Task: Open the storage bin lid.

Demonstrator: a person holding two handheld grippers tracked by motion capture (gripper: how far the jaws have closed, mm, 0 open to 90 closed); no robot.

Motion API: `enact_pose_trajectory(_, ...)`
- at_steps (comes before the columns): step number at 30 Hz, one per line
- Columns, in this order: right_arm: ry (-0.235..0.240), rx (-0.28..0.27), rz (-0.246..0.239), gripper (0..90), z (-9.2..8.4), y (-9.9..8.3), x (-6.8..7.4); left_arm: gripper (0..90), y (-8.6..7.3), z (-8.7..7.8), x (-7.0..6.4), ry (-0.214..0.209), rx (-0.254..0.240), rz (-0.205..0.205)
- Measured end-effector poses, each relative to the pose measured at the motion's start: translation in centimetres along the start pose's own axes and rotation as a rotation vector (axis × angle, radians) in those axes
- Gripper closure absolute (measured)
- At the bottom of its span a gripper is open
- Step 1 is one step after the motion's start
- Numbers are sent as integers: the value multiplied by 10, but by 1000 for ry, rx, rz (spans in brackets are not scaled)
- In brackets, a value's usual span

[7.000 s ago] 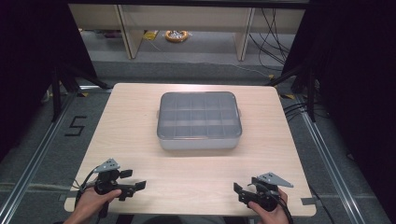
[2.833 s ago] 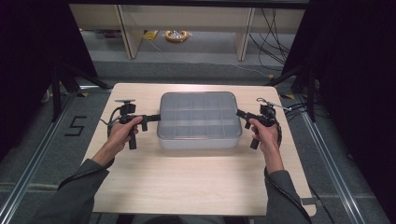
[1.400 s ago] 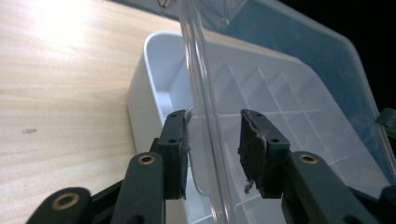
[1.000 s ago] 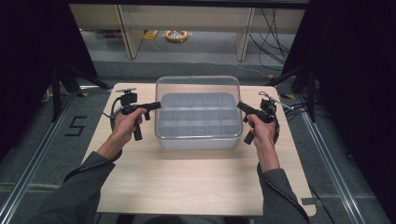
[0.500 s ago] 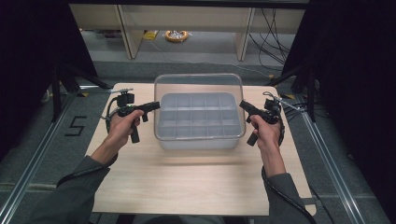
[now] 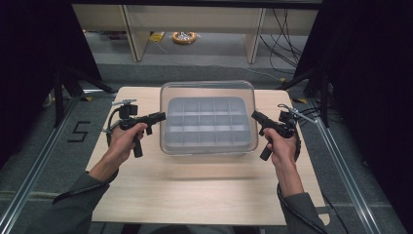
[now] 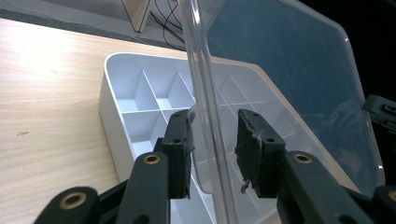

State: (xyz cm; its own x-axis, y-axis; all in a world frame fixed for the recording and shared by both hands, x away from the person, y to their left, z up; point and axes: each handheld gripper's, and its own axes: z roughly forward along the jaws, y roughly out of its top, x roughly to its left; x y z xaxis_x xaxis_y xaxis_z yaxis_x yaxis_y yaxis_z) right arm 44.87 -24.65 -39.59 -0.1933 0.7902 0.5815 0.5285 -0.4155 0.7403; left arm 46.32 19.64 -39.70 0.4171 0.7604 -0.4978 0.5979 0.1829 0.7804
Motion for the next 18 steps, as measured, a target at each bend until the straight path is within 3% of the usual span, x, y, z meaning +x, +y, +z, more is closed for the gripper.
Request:
enact_pose_trajectory(2,15,3,-15,703,-3,-3,1,651,-2,-2,0,6,0,5)
enact_pose_trajectory(3,13,-5,-58,703,-4,-3,-1,649,-3,-3,0,4,8,17)
enact_pose_trajectory(5,21,1,-22,703,-7,-6,2,647,-5,-5,-1,9,9,22)
enact_pose_trajectory(10,18,11,-51,705,-15,-13,6,647,-12,-12,1,6,20,27)
enact_pose_trajectory(11,22,14,-32,706,-17,-14,8,646,-14,-13,1,6,23,28)
enact_pose_trajectory(12,25,11,-68,706,-19,-16,7,647,-16,-14,1,5,20,28)
enact_pose_trajectory(14,32,15,-47,706,-22,-18,8,650,-20,-17,-1,1,16,31)
enact_pose_trajectory(17,32,13,-62,706,-27,-21,6,651,-26,-22,-3,-13,32,41)
enact_pose_trajectory(18,41,16,-32,706,-30,-23,7,651,-28,-23,-4,-24,33,44)
